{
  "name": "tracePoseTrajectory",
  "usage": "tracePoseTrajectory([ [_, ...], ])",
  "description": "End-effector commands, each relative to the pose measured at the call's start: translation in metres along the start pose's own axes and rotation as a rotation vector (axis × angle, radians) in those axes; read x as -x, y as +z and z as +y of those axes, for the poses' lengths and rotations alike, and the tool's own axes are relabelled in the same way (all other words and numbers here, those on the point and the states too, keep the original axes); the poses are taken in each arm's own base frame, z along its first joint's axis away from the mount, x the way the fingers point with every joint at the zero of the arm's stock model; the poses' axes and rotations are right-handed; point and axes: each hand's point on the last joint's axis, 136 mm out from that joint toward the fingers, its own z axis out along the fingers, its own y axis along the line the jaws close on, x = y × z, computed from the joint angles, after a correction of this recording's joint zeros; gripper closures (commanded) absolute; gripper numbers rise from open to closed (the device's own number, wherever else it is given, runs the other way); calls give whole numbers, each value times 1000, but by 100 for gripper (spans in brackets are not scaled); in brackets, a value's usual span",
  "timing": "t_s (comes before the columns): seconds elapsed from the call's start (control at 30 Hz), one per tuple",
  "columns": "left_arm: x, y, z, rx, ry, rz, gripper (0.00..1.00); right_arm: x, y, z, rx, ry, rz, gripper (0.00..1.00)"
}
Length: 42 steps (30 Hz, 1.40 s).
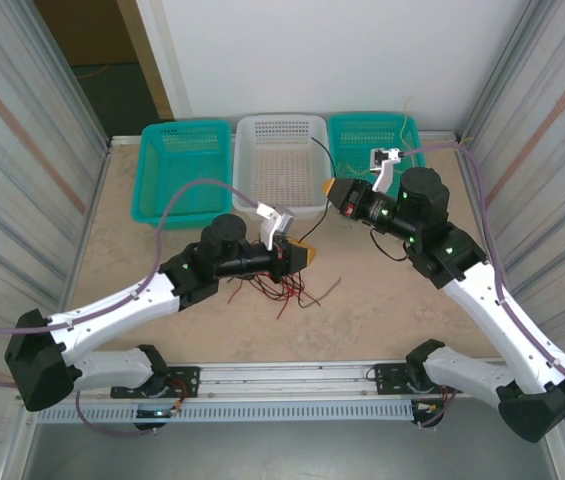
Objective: Untangle the cables
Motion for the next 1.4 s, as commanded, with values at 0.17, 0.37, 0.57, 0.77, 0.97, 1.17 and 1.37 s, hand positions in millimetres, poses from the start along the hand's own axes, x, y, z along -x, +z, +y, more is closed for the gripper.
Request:
tracePoseTrajectory([
  [0.17,12,-6,29,196,-2,-55,97,10,-22,-40,-143,46,-73,55],
  [0.37,49,-45,89,492,-49,-81,92,0,-40,-77,-320,-1,-61,43],
  [0.57,102,-78,139,581,-128,-173,90,-22,-39,-100,-370,17,5,46],
  [0.77,166,-58,166,564,-69,-189,90,-31,-36,-106,-367,33,32,52],
  [0.97,201,-19,217,583,-79,-215,78,-39,-37,-111,-394,21,54,55],
  [1.17,196,-1,263,676,-159,-179,32,-55,-34,-123,-428,8,89,54],
  [1.37,185,-29,244,705,-174,-207,25,-93,-6,-142,-527,-124,237,53],
])
